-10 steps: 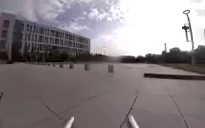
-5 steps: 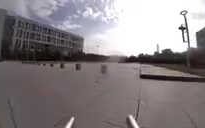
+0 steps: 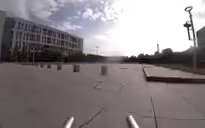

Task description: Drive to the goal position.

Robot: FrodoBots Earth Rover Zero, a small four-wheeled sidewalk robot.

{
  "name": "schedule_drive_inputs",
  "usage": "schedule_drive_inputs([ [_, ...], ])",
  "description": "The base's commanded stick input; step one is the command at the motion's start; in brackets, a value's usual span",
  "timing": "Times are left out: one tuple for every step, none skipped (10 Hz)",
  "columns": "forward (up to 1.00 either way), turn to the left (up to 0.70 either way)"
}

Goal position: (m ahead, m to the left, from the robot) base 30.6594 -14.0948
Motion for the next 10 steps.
schedule_drive_inputs([
  [1.0,-0.05],
  [1.0,-0.14],
  [1.0,-0.27],
  [1.0,-0.27],
  [1.0,-0.27],
  [1.0,-0.27],
  [1.0,-0.27],
  [1.0,-0.27],
  [1.0,-0.27],
  [1.0,-0.27],
])
